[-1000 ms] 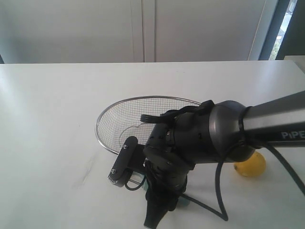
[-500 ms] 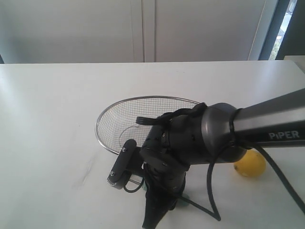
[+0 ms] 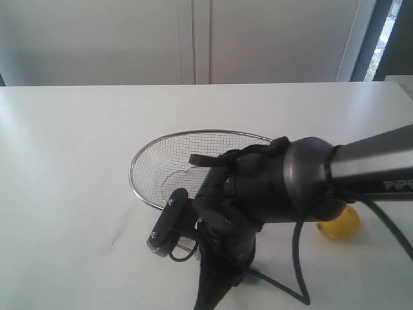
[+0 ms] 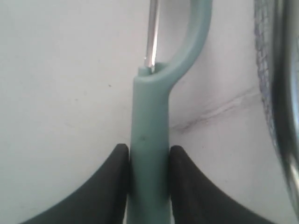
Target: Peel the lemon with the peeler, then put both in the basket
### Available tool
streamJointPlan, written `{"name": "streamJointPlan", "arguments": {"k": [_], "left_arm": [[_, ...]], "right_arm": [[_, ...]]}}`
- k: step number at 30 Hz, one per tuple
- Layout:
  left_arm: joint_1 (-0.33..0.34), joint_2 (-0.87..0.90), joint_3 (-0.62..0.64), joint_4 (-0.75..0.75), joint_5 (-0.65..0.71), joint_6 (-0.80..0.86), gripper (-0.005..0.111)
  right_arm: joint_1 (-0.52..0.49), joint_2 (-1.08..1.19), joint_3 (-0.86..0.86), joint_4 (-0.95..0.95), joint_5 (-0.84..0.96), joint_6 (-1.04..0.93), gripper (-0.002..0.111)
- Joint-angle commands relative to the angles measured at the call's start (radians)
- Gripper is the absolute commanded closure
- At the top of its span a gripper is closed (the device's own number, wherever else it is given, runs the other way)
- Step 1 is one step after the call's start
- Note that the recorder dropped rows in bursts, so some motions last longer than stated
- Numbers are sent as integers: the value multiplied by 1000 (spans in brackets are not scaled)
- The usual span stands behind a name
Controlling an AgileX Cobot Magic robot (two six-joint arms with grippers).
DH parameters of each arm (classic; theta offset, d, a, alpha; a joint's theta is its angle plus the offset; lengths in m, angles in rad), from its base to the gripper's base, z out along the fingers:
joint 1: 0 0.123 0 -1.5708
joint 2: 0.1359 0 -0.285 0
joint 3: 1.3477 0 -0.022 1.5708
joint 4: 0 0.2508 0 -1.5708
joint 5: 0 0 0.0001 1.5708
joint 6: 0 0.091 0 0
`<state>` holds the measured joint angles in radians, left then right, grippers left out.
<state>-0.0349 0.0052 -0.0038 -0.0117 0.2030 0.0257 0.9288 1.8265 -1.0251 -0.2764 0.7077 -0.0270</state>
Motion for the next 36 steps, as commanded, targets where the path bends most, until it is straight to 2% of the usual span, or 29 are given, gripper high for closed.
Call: {"name": "streamJointPlan", "arguments": {"k": [1, 11, 18, 23, 31, 33, 36], "left_arm": [[-5, -5, 4, -8, -1, 2, 107], [-5, -5, 4, -8, -1, 2, 107], [-5, -5, 4, -8, -1, 2, 107], [-5, -5, 4, -8, -1, 2, 107], [-5, -5, 4, -8, -1, 2, 107], [-5, -5, 4, -8, -1, 2, 107], [-5, -5, 4, -8, -1, 2, 107]], "right_arm": [[7, -101, 2, 84, -1, -33, 108], [7, -309, 2, 111, 53, -66, 108], [-14, -440, 25, -8, 166, -27, 108], [-115, -578, 119, -38, 182, -13, 108], [-341, -901, 333, -61, 139, -13, 108], [-379, -978, 392, -64, 98, 14, 108], [-381, -1053, 402, -113, 94, 76, 108]]}}
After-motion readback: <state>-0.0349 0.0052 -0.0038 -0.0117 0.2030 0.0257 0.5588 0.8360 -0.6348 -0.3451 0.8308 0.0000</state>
